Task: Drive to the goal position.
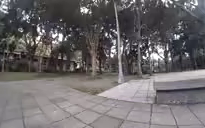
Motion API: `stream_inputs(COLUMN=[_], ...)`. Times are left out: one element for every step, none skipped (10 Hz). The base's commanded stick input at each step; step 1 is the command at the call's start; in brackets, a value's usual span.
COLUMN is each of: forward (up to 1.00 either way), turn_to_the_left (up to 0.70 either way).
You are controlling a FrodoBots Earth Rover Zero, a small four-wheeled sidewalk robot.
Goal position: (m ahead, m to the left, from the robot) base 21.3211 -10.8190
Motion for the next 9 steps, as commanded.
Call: stream_inputs(forward=[0.70,0.70,0.70,0.70,0.70,0.70,0.70,0.70,0.70], turn_to_the_left=[0.00,0.00,0.00,0.00,0.00,0.00,0.00,0.00,0.00])
